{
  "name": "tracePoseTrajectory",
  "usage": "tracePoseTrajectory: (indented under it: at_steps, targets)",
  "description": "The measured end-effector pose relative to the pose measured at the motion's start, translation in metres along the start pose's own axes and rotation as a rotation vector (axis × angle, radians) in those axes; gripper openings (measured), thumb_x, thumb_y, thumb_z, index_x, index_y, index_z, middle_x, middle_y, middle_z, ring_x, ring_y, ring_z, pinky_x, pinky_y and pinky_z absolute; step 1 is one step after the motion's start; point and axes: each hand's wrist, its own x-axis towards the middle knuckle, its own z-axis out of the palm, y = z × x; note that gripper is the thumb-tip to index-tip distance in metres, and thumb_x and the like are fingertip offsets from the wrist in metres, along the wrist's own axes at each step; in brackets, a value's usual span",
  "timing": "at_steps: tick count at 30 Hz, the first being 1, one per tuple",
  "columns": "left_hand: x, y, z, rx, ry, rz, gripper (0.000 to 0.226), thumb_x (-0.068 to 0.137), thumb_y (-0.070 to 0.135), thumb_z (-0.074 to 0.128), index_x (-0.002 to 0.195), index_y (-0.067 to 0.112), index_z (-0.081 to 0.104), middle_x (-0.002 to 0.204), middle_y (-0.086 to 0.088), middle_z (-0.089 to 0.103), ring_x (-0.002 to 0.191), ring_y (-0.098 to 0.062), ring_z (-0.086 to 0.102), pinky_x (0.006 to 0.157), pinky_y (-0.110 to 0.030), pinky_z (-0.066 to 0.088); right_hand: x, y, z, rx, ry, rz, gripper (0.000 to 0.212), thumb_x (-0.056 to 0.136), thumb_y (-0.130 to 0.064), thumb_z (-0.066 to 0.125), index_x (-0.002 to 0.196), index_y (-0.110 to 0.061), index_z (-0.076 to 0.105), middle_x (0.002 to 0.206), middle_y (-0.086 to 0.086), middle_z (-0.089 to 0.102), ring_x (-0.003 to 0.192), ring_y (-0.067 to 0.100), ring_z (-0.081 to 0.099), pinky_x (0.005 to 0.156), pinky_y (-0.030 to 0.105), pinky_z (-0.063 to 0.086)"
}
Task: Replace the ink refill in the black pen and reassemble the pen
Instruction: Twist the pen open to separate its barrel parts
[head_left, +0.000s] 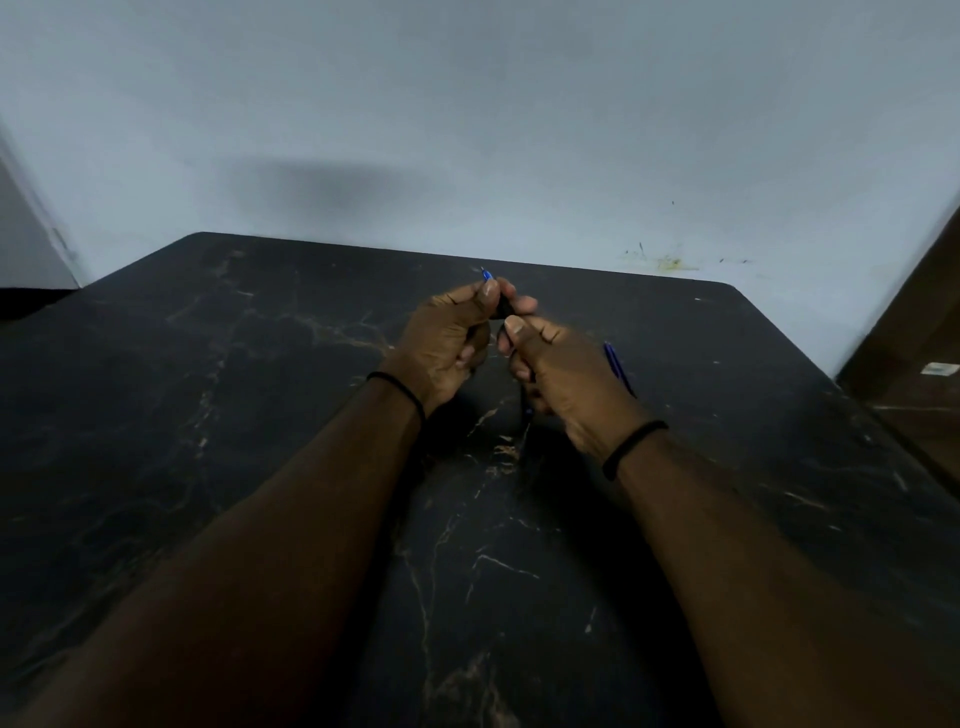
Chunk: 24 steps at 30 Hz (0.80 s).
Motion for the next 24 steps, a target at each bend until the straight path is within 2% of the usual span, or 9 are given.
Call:
tracePoseTrajectory:
  at_steps: [2, 6, 8, 10, 13, 15, 17, 19, 24]
  targets:
    - [0.001, -0.001, -0.001, -0.012, -0.006, 0.015, 0.024, 0.1, 0.019, 0.047, 0.086, 0.012, 0.065, 0.094, -0.01, 0.075, 0.035, -0.01, 0.029, 0.034, -0.017, 0.022, 0.0, 0.002, 0.002, -0.096, 0.064, -0.059, 0.031, 0.104, -0.028, 0.048, 0.078, -0.017, 0.061, 0.052, -0.006, 0.044, 0.036, 0.0, 0.035, 0.041, 0.012, 0.029]
    - [0.003, -0.004, 0.001, -0.035, -0.001, 0.039, 0.026, 0.1, 0.019, 0.048, 0.083, 0.014, 0.068, 0.095, -0.011, 0.075, 0.03, -0.006, 0.027, 0.035, -0.016, 0.023, 0.003, 0.007, 0.002, -0.295, 0.173, -0.164, 0.023, 0.102, -0.029, 0.052, 0.087, -0.022, 0.068, 0.063, -0.008, 0.056, 0.058, 0.006, 0.05, 0.061, 0.025, 0.039]
    - [0.003, -0.005, 0.003, -0.035, 0.012, 0.045, 0.028, 0.1, 0.017, 0.049, 0.081, 0.014, 0.068, 0.094, -0.011, 0.075, 0.029, -0.005, 0.027, 0.033, -0.014, 0.024, 0.005, 0.009, 0.001, -0.408, 0.216, -0.238, 0.021, 0.1, -0.026, 0.055, 0.114, -0.023, 0.071, 0.091, -0.004, 0.071, 0.085, 0.01, 0.063, 0.079, 0.028, 0.047]
    - [0.002, -0.005, 0.006, -0.023, 0.036, 0.043, 0.027, 0.1, 0.017, 0.05, 0.08, 0.015, 0.068, 0.094, -0.011, 0.075, 0.029, -0.005, 0.027, 0.033, -0.014, 0.024, 0.005, 0.012, 0.0, -0.478, 0.25, -0.31, 0.031, 0.099, -0.024, 0.057, 0.129, -0.022, 0.065, 0.113, 0.001, 0.072, 0.104, 0.014, 0.063, 0.087, 0.024, 0.044]
    - [0.001, -0.004, 0.008, -0.001, 0.061, 0.04, 0.025, 0.099, 0.018, 0.053, 0.081, 0.014, 0.07, 0.099, -0.012, 0.074, 0.03, -0.006, 0.027, 0.034, -0.015, 0.021, 0.004, 0.014, -0.001, -0.519, 0.282, -0.347, 0.023, 0.1, -0.026, 0.054, 0.118, -0.024, 0.068, 0.1, -0.003, 0.07, 0.094, 0.014, 0.064, 0.075, 0.024, 0.04]
    - [0.0, -0.003, 0.007, -0.012, 0.064, 0.022, 0.021, 0.099, 0.017, 0.053, 0.088, 0.011, 0.07, 0.104, -0.009, 0.074, 0.031, -0.005, 0.029, 0.034, -0.016, 0.02, 0.003, 0.014, 0.0, -0.531, 0.294, -0.319, 0.023, 0.102, -0.029, 0.048, 0.103, -0.019, 0.069, 0.089, -0.002, 0.069, 0.084, 0.016, 0.062, 0.071, 0.031, 0.044]
    - [-0.001, -0.002, 0.003, -0.036, 0.058, -0.001, 0.018, 0.099, 0.016, 0.052, 0.097, 0.01, 0.069, 0.11, -0.008, 0.073, 0.034, -0.004, 0.029, 0.035, -0.018, 0.019, 0.003, 0.012, 0.0, -0.548, 0.297, -0.288, 0.031, 0.104, -0.029, 0.042, 0.097, -0.014, 0.068, 0.084, 0.004, 0.066, 0.08, 0.022, 0.061, 0.074, 0.04, 0.049]
    - [-0.001, -0.001, -0.003, -0.049, 0.038, -0.017, 0.018, 0.099, 0.016, 0.051, 0.104, 0.009, 0.067, 0.113, -0.009, 0.072, 0.035, -0.003, 0.029, 0.036, -0.019, 0.018, 0.004, 0.011, 0.0, -0.558, 0.292, -0.278, 0.031, 0.104, -0.028, 0.041, 0.098, -0.013, 0.068, 0.085, 0.007, 0.066, 0.082, 0.025, 0.061, 0.077, 0.044, 0.05]
    - [0.001, -0.004, -0.009, -0.088, 0.026, -0.021, 0.016, 0.098, 0.015, 0.053, 0.1, 0.01, 0.068, 0.104, -0.007, 0.074, 0.034, -0.003, 0.03, 0.033, -0.015, 0.023, 0.003, 0.014, -0.002, -0.473, 0.308, -0.284, 0.008, 0.093, -0.029, 0.064, 0.095, -0.022, 0.062, 0.082, -0.001, 0.066, 0.076, 0.018, 0.062, 0.07, 0.035, 0.05]
